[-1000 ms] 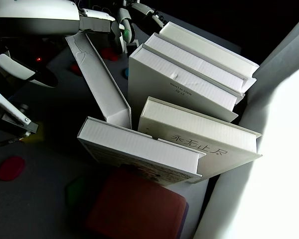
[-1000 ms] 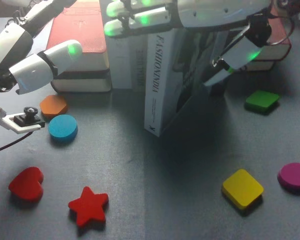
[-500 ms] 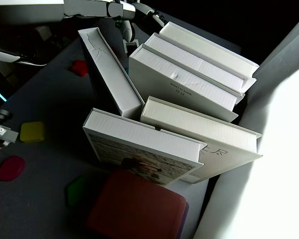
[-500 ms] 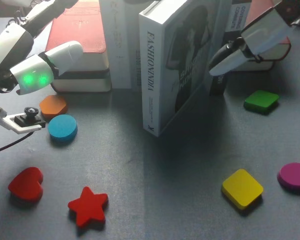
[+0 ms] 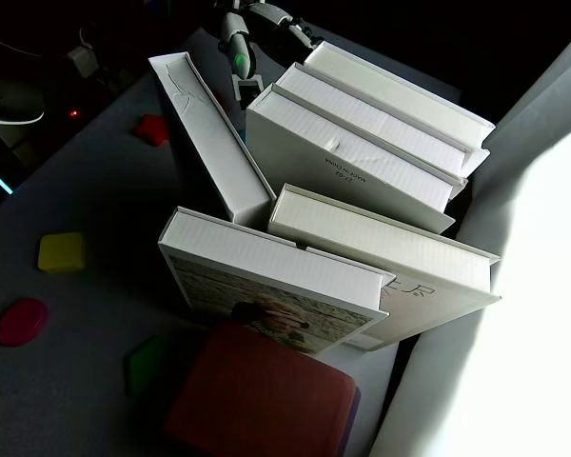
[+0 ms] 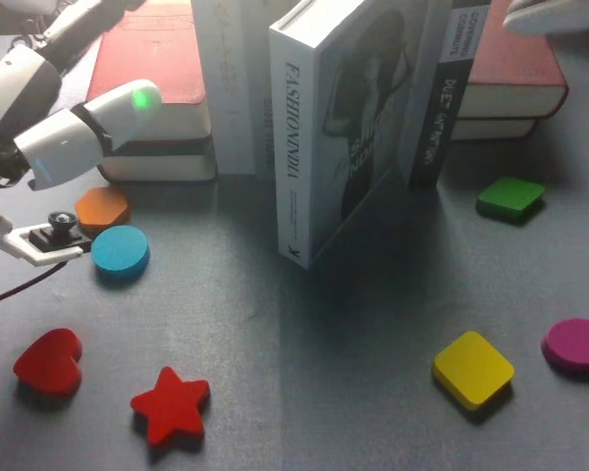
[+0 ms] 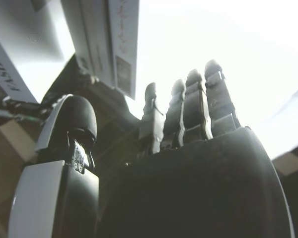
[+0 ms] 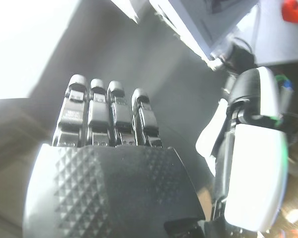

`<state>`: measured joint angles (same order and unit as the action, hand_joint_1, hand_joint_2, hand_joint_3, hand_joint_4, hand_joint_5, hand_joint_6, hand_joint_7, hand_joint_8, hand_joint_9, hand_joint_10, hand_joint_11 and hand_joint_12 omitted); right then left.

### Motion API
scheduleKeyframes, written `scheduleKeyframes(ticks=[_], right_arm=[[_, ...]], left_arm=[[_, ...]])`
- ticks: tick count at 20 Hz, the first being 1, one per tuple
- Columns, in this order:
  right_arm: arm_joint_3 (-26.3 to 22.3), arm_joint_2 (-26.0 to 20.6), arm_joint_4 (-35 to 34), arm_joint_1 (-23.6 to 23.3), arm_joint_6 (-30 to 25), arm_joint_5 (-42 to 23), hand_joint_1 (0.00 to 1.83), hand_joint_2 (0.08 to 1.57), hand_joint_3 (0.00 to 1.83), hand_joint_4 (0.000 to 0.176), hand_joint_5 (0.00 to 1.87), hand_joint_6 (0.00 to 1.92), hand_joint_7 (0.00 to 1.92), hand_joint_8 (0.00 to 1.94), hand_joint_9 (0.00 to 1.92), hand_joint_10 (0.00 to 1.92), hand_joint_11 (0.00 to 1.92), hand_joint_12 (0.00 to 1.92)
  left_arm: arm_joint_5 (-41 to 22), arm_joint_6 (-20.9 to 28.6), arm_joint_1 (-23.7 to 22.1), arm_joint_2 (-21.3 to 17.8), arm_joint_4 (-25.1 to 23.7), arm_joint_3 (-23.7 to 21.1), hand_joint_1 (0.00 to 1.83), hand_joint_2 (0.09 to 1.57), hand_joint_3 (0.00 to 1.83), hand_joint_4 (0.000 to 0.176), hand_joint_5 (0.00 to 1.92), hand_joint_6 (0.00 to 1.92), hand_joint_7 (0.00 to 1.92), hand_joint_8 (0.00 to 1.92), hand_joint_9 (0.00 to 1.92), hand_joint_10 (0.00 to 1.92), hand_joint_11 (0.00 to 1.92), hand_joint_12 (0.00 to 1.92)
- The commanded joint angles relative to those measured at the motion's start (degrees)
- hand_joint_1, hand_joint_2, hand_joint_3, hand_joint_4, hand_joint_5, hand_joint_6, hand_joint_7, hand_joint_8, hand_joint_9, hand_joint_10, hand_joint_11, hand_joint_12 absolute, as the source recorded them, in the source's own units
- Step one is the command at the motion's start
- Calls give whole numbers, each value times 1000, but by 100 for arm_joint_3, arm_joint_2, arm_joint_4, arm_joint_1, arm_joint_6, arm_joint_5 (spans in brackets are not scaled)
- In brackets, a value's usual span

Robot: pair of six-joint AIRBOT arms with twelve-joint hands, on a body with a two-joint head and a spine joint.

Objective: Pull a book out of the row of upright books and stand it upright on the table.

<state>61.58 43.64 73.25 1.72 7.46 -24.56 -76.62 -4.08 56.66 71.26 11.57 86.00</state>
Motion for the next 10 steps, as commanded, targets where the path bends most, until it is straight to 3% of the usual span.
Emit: scheduleKeyframes(ticks=[1,4,6,7,10], right_arm=[[-36,-4,-335,-65,37,-182,605,1056,33,51,0,0,0,0,0,0,0,0],[-29,-63,-388,-50,55,-55,599,1053,24,26,0,0,0,0,0,0,0,0],[-19,-70,-470,-44,127,13,626,1067,25,25,0,0,0,0,0,0,0,0],[-19,-78,-586,-43,267,80,625,1071,26,13,0,0,0,0,0,0,0,0],[-21,-142,-1145,-19,836,258,671,1077,22,3,0,0,0,0,0,0,0,0]], left_arm=[[-810,28,-24,-60,132,-5,434,1357,0,76,149,1,0,0,0,0,0,0],[-914,17,-2,-93,135,-55,404,1357,0,67,165,7,7,3,0,0,0,0],[-962,4,13,-119,149,-88,414,1352,0,60,169,7,12,4,0,0,0,0],[-994,4,25,-136,157,-110,425,1353,0,55,169,6,12,3,0,0,0,0],[-1053,1,50,-166,167,-148,431,1363,2,55,158,5,4,1,0,0,0,0]])
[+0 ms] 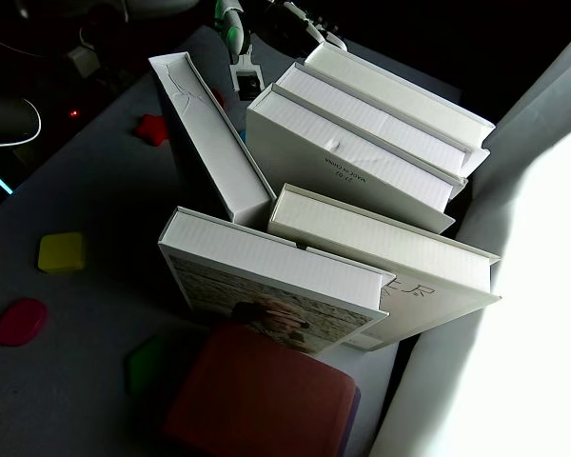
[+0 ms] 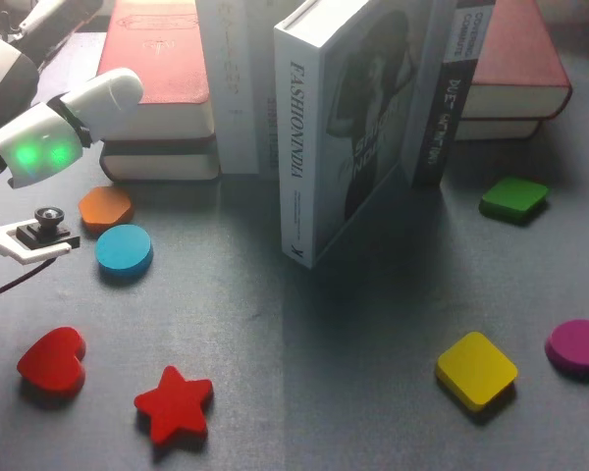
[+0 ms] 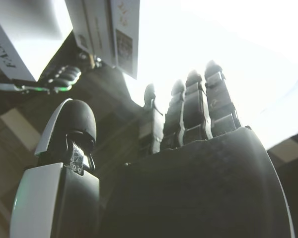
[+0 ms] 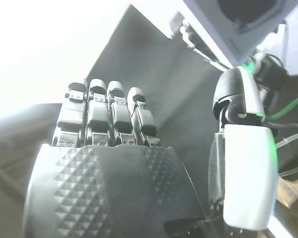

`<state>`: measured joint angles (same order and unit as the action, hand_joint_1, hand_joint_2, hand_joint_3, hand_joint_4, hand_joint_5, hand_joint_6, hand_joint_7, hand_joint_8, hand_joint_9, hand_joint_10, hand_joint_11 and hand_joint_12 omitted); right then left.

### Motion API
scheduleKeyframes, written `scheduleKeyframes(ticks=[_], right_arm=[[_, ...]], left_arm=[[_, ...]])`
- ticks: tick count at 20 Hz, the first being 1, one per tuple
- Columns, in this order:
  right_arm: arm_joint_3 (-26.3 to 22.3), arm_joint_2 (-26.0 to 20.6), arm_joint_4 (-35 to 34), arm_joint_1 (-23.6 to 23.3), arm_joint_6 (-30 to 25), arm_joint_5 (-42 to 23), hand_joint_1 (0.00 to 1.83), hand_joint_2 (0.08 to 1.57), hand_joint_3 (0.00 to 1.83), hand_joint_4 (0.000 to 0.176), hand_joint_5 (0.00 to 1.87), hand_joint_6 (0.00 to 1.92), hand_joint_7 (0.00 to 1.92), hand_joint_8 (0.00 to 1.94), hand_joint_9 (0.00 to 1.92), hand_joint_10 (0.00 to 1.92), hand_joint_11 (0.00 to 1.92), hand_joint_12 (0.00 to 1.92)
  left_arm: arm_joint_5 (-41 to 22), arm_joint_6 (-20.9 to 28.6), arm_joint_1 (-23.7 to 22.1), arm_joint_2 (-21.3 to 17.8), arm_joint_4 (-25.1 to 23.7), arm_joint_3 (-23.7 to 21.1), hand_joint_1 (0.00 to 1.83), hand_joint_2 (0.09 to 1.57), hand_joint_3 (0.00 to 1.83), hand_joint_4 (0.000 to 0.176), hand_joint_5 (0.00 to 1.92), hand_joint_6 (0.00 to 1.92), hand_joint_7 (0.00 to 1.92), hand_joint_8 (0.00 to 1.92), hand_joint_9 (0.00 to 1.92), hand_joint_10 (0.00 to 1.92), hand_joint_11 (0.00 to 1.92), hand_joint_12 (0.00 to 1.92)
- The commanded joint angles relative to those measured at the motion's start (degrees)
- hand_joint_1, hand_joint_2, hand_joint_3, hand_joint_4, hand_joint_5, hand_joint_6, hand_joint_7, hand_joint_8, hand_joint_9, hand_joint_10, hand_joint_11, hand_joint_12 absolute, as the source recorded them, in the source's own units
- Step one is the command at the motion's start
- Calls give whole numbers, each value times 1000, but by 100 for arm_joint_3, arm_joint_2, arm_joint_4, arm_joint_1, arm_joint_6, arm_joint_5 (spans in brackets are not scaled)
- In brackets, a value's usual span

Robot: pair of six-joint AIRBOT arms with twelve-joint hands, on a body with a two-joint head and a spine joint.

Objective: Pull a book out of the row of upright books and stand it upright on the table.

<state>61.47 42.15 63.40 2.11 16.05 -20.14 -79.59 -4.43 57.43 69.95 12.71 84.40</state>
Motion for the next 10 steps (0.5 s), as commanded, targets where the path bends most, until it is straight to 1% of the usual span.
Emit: scheduleKeyframes(ticks=[1,2,3,4,5,6,7,8,9,10], right_arm=[[-9,-23,-387,-52,185,-137,675,1076,21,3,0,0,0,0,0,0,0,0],[-2,-60,-592,-52,333,-117,675,1076,21,3,0,0,0,0,0,0,0,0],[3,-75,-620,-52,334,-117,662,1091,24,21,0,0,0,0,0,0,0,0],[2,-75,-620,-52,339,-117,664,1129,37,20,0,0,0,0,0,0,5,2],[-1,-66,-620,-52,356,-117,671,1128,28,20,0,0,0,0,0,0,15,9],[-10,-63,-613,-51,362,-117,689,1099,13,25,0,0,0,0,0,0,6,6],[-21,-62,-585,-52,362,-118,663,1098,10,7,0,0,0,0,0,0,49,28],[-36,-61,-553,-53,362,-120,669,1098,0,0,0,0,0,0,0,0,9,258],[-66,-42,-430,-53,362,-126,696,1087,0,6,0,0,0,0,0,0,1,434],[-83,-14,-349,-53,360,-126,716,1101,0,7,0,0,0,0,0,0,0,492]], left_arm=[[-774,25,-25,-56,54,-10,435,1363,2,54,159,6,5,2,0,0,0,0],[-789,1,-27,-79,54,-34,435,1363,2,54,159,6,5,2,0,0,0,0],[-796,-8,-28,-85,54,-45,469,1369,3,49,180,12,21,6,0,0,0,0],[-802,-8,-26,-86,54,-46,463,1364,0,45,190,14,27,6,0,0,0,0],[-801,-8,-24,-84,54,-47,460,1361,0,42,187,11,28,5,0,0,0,0],[-796,-8,-27,-80,54,-47,473,1362,0,47,188,10,24,3,0,0,0,0],[-792,-8,-28,-80,54,-46,489,1360,0,45,192,10,25,2,0,0,0,0],[-786,-8,-30,-79,53,-46,479,1360,0,47,191,8,25,2,0,0,0,0],[-773,-10,-32,-74,49,-45,455,1361,0,53,188,5,20,0,0,0,0,0],[-773,-11,-29,-73,49,-45,454,1365,2,56,191,6,21,1,0,0,0,0]])
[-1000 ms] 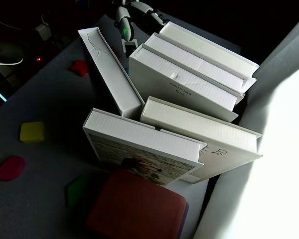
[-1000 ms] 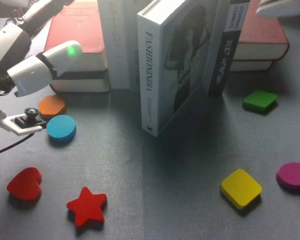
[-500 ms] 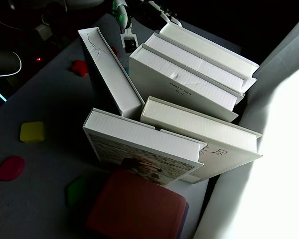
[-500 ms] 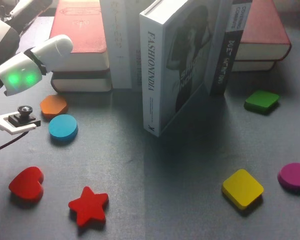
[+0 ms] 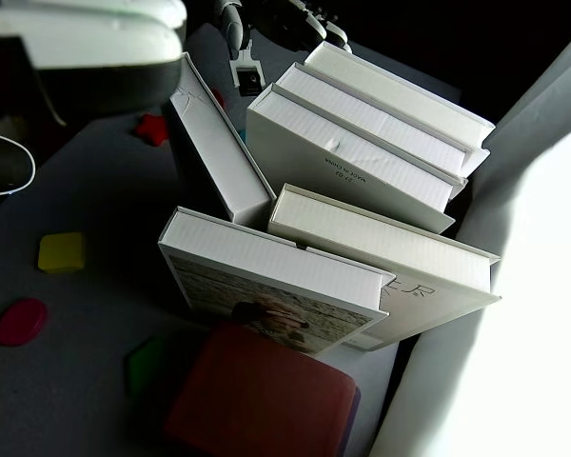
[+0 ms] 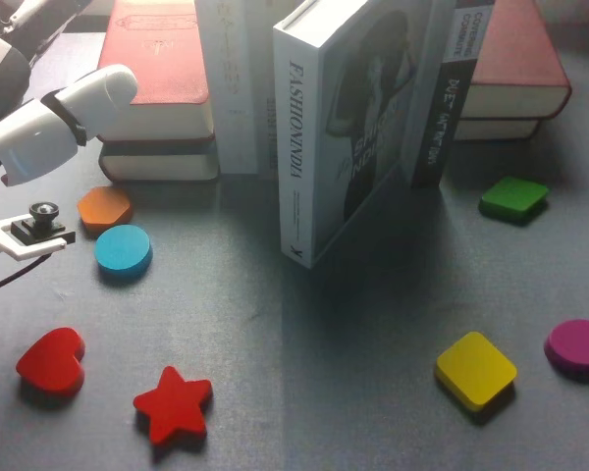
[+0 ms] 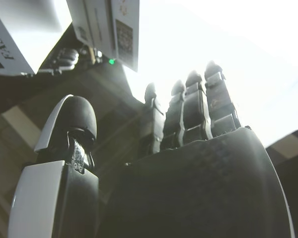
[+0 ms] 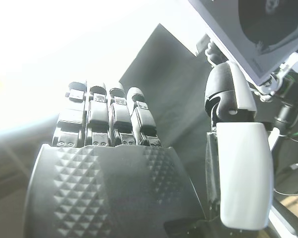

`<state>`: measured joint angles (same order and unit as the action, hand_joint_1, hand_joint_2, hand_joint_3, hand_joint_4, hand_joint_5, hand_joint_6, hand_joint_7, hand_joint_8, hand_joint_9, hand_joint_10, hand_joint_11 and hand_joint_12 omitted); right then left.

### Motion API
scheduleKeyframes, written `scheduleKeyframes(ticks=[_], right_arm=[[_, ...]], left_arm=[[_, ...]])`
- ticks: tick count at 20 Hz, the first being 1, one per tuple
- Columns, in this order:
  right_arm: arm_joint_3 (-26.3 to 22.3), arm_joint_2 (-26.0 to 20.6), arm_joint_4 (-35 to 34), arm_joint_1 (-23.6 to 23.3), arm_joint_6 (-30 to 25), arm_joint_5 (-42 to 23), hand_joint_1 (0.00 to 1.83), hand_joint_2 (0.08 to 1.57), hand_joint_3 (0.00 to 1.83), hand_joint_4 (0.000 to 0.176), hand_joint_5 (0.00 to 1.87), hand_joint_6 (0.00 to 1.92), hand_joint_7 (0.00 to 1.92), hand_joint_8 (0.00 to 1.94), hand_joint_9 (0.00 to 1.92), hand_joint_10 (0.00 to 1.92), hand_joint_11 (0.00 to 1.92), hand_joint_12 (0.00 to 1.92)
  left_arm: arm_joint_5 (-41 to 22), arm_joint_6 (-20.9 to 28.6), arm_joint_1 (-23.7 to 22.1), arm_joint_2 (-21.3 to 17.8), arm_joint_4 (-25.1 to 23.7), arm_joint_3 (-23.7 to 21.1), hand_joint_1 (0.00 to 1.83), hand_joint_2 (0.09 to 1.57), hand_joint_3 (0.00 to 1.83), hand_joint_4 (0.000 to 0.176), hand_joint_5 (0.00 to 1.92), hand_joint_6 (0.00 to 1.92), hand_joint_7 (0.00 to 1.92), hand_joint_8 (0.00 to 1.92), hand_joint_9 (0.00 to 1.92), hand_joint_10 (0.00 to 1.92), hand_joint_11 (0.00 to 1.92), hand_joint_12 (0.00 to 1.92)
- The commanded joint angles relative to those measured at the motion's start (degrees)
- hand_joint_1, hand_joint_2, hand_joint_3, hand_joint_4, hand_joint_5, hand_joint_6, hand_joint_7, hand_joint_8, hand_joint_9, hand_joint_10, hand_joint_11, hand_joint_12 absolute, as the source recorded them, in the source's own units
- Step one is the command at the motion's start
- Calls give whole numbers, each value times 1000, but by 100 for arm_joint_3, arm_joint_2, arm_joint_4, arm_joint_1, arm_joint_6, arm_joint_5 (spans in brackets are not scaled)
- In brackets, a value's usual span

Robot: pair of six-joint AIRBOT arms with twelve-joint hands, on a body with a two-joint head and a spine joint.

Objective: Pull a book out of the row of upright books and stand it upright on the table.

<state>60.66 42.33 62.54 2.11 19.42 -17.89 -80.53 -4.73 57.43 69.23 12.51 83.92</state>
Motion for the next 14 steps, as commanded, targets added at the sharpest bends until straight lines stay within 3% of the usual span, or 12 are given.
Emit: scheduleKeyframes(ticks=[1,2,4,7,8,9,10,11,12,13,14], right_arm=[[-46,40,-98,-53,23,-352,740,1094,0,0,0,0,0,0,0,0,0,505],[-62,90,-23,-53,22,-353,740,1094,0,0,0,0,0,0,0,0,0,505],[-89,242,206,-52,-19,-366,745,1093,0,90,0,0,0,0,0,0,0,948],[-44,526,747,-39,-355,-372,891,1112,1,30,0,0,0,0,0,0,0,631],[1,626,939,-29,-523,-379,962,1100,0,57,0,0,0,0,0,0,0,407],[55,740,1095,-7,-653,-380,989,1068,0,39,0,0,0,0,0,0,0,406],[119,862,1176,39,-747,-389,957,1054,0,0,0,0,0,0,0,0,0,455],[167,948,1267,81,-846,-403,969,1025,0,0,0,0,0,0,0,0,0,302],[226,1067,1448,118,-1011,-416,898,1009,0,14,0,0,0,0,0,0,0,129],[259,1162,1625,146,-1136,-417,801,972,0,60,0,0,0,0,0,0,0,13],[273,1218,1670,175,-1171,-417,801,972,0,60,0,0,0,0,0,0,0,13]], left_arm=[[-676,20,-20,0,72,4,465,1364,1,52,193,6,22,2,0,0,0,0],[-674,20,-19,0,72,4,465,1364,1,52,193,6,22,2,0,0,0,0],[-659,20,-19,3,72,4,469,1366,2,45,189,3,19,0,0,0,0,0],[-625,20,-16,16,74,17,437,1360,0,48,187,2,15,1,0,0,0,0],[-615,20,-15,23,77,22,404,1360,0,65,173,1,2,0,0,0,0,0],[-609,20,-14,29,80,28,372,1360,0,76,163,0,0,0,0,0,0,0],[-605,20,-13,35,83,36,370,1363,2,71,156,0,0,0,0,0,0,0],[-601,21,-13,39,85,42,397,1363,1,70,158,1,2,1,0,0,0,0],[-594,21,-13,43,90,50,416,1359,0,72,164,3,5,2,0,0,0,0],[-588,21,-13,43,93,52,439,1355,0,78,166,3,4,1,0,0,0,0],[-587,21,-13,45,99,53,439,1355,0,78,166,3,4,1,0,0,0,0]])
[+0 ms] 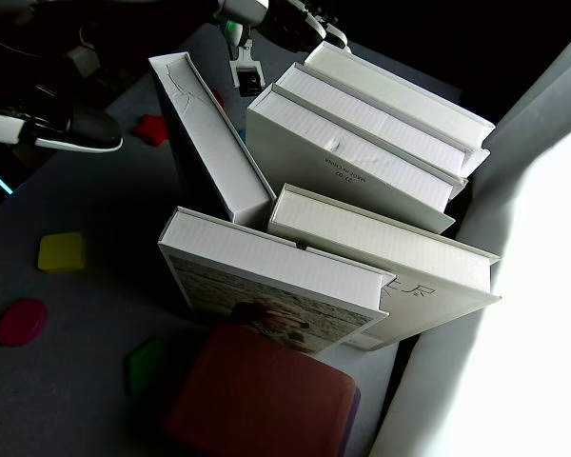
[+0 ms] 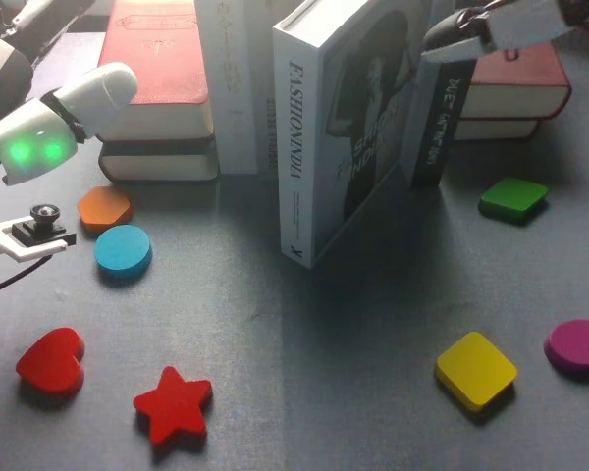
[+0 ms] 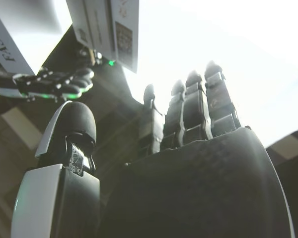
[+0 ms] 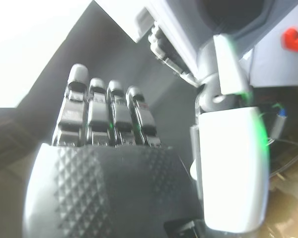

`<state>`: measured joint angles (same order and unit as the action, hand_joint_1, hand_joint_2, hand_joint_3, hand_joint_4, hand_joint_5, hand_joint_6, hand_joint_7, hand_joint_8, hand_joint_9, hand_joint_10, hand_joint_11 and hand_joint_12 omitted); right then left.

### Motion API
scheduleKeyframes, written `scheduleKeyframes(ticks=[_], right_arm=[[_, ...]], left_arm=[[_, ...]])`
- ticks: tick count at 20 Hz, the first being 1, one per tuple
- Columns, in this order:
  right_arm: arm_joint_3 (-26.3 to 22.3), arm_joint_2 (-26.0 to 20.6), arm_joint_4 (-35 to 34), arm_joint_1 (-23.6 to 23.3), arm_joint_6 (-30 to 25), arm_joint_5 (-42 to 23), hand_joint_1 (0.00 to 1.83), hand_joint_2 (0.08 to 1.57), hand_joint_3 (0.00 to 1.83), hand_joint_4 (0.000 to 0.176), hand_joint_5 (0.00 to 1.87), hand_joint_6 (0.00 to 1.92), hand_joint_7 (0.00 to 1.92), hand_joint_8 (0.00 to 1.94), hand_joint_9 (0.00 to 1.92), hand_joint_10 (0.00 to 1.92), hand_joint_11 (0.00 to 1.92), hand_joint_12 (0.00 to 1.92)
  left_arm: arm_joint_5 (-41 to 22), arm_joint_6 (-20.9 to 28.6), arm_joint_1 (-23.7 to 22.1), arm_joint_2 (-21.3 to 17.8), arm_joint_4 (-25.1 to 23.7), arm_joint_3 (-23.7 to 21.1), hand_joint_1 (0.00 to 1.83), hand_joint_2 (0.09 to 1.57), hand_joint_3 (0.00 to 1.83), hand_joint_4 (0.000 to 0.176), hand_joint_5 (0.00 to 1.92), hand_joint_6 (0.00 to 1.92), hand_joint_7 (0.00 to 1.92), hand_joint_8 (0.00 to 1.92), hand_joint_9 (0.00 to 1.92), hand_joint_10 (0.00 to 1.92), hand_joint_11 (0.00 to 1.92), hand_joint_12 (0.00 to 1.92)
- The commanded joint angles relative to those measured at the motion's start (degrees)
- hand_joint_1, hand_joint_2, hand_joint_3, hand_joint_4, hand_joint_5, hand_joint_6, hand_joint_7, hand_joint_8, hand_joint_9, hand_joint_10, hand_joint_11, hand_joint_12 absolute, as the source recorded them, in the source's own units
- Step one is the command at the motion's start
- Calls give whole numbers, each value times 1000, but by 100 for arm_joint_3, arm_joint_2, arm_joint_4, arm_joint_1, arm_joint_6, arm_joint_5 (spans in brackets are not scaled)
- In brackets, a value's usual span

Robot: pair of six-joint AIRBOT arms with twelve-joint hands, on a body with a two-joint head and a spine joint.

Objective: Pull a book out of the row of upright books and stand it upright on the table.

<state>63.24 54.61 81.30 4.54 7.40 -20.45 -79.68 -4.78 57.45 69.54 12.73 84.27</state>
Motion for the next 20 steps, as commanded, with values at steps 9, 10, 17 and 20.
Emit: scheduleKeyframes(ticks=[9,10,17,20], right_arm=[[462,606,772,46,-967,-77,831,998,0,41,0,0,0,0,0,0,0,0],[558,684,884,64,-1147,-72,805,999,0,33,0,0,0,0,0,0,0,0],[871,1097,969,103,-1496,-215,947,1143,13,0,410,830,411,1053,122,1338,0,1736],[989,1269,798,100,-1496,-467,1027,1249,3,0,734,1371,560,1146,244,1440,0,1920]], left_arm=[[-660,27,-1,45,113,34,457,1361,1,82,168,2,1,0,0,0,0,0],[-657,27,-1,47,113,34,460,1362,1,87,173,3,1,0,0,0,0,0],[-620,40,-4,78,111,61,430,1359,1,17,117,0,0,0,0,0,0,0],[-600,77,-12,118,111,106,444,1357,0,73,70,0,0,0,0,0,0,0]])
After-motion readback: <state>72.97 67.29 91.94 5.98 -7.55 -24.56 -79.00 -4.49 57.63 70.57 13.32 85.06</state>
